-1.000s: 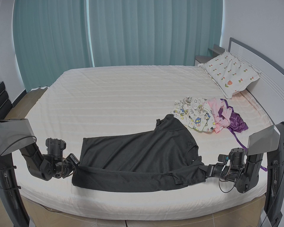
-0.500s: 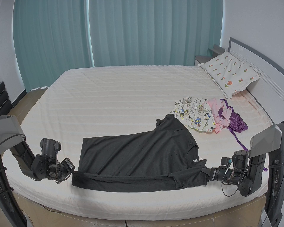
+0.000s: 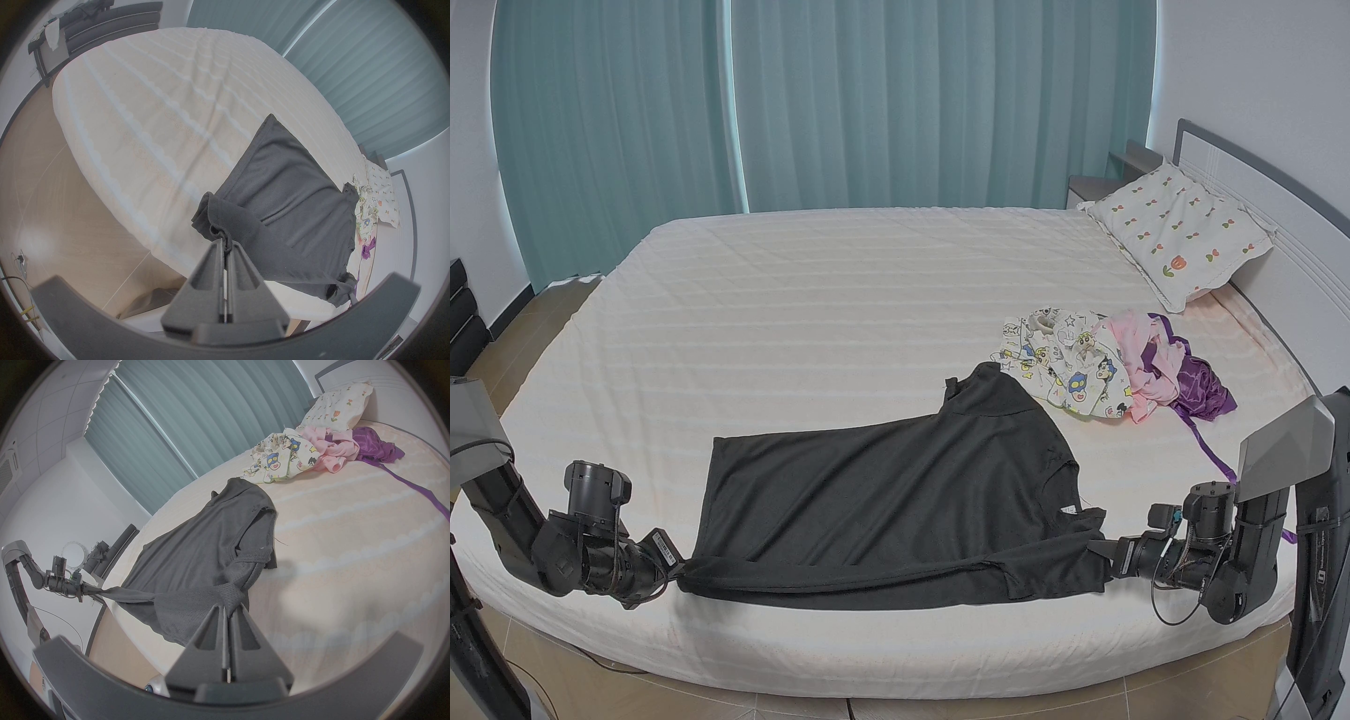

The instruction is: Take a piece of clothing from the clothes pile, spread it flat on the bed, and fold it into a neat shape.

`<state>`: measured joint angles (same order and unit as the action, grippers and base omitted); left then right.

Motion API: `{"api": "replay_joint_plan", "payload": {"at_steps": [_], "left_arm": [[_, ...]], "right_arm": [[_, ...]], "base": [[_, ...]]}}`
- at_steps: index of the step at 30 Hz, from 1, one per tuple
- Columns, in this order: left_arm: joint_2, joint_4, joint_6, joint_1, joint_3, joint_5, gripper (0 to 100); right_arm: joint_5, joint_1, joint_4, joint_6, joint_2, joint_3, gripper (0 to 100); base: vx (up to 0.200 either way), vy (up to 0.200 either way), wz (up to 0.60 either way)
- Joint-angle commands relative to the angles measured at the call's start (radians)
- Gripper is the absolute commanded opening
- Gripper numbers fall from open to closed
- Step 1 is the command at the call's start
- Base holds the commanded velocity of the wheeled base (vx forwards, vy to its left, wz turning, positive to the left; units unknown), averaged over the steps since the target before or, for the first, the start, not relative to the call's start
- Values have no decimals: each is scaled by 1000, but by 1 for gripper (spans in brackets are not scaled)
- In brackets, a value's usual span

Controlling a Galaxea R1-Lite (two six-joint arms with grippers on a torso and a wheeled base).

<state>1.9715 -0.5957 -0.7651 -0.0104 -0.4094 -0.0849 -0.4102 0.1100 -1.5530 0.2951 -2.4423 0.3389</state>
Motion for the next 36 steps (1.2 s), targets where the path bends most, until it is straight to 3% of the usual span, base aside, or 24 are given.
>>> {"api": "replay_joint_plan", "payload": {"at_steps": [1, 2, 9, 12, 18, 25, 34, 35, 36], "left_arm": [[-8, -6, 0, 0, 9, -3, 0], [-8, -6, 0, 0, 9, -3, 0], [-5, -10, -5, 0, 3, -7, 0], [-6, -10, -6, 0, 6, -24, 0], [-10, -10, -8, 1, 7, -27, 0], [-11, -10, -8, 3, 6, -29, 0], [-8, -10, -8, 6, 3, -29, 0], [-8, -10, -8, 7, 3, -29, 0], [-6, -10, -8, 6, 3, -29, 0]], "right_arm": [[-1, 2, -9, -5, -52, 20, 0], [-1, 2, -9, -5, -52, 20, 100], [-13, -4, -9, -5, -101, 57, 100], [-91, -32, -9, 2, -86, 63, 100], [-113, -64, 7, 6, -80, 127, 100], [-205, -67, -10, 4, -80, 144, 100], [-210, -38, 8, -5, -95, 155, 100], [-210, -35, 8, -5, -101, 155, 0], [-210, -35, 5, -5, -106, 155, 0]], "base": [[0, 0, 0], [0, 0, 0], [0, 0, 0], [0, 0, 0], [0, 0, 0], [0, 0, 0], [0, 0, 0], [0, 0, 0], [0, 0, 0]]}}
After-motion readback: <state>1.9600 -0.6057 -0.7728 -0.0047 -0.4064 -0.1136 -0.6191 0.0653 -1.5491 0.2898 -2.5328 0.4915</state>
